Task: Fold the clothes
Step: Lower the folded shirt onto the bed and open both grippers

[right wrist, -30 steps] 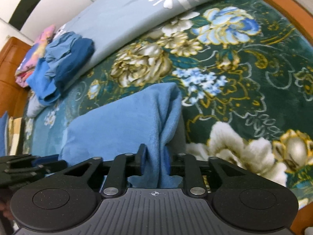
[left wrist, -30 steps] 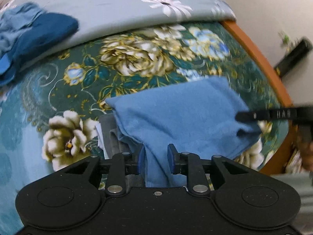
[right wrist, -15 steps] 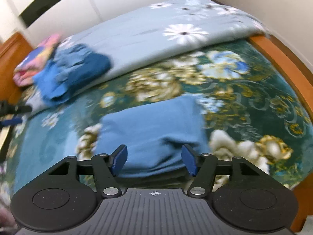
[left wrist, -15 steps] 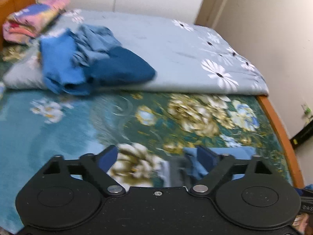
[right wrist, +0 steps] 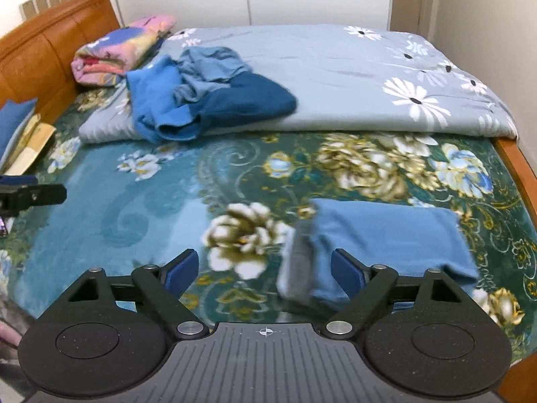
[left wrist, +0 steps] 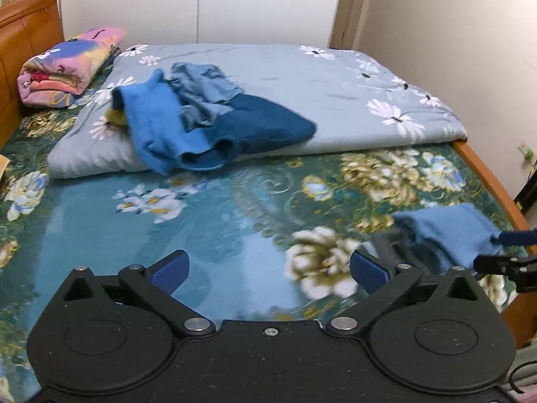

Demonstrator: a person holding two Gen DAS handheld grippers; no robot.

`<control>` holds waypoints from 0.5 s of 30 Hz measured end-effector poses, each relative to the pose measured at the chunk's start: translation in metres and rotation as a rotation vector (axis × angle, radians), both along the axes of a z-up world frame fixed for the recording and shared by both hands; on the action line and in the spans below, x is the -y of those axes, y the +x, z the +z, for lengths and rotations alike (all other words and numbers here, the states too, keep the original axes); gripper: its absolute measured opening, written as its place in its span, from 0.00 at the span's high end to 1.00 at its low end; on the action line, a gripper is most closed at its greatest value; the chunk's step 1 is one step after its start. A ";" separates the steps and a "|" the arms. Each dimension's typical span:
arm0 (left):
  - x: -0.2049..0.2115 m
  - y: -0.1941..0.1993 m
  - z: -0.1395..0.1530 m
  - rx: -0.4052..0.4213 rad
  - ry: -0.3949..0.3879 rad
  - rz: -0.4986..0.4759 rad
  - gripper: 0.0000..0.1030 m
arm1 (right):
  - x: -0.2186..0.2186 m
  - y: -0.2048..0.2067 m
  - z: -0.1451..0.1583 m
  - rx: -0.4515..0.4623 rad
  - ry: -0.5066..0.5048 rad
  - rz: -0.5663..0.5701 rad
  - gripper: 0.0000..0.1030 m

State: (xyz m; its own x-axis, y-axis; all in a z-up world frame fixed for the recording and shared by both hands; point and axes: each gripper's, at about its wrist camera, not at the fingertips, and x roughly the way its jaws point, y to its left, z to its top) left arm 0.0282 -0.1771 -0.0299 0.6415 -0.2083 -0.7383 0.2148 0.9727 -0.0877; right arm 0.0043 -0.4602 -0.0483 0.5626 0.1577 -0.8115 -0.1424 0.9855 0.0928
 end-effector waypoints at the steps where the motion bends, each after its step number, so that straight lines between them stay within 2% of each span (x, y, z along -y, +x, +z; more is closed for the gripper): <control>1: -0.014 -0.002 -0.001 0.002 -0.001 0.000 0.02 | -0.017 0.000 0.000 0.006 -0.007 0.010 0.03; 2: -0.028 -0.004 -0.002 0.007 -0.009 -0.001 0.02 | -0.036 -0.002 0.001 0.017 -0.013 0.027 0.00; 9: -0.119 -0.022 -0.009 0.003 -0.030 0.051 0.02 | -0.147 -0.004 0.003 0.012 -0.072 0.121 0.00; 12: -0.149 -0.033 -0.012 -0.002 -0.047 0.094 0.02 | -0.180 -0.008 0.003 0.008 -0.101 0.175 0.00; 15: -0.159 -0.044 -0.009 0.012 -0.050 0.136 0.02 | -0.203 -0.015 0.001 -0.001 -0.108 0.226 0.00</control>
State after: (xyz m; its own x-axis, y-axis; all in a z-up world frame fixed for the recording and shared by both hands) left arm -0.0157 -0.0178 -0.0386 0.6749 -0.1551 -0.7215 0.0821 0.9874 -0.1355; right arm -0.0108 -0.2569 -0.0471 0.5218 0.1916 -0.8313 -0.3601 0.9329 -0.0110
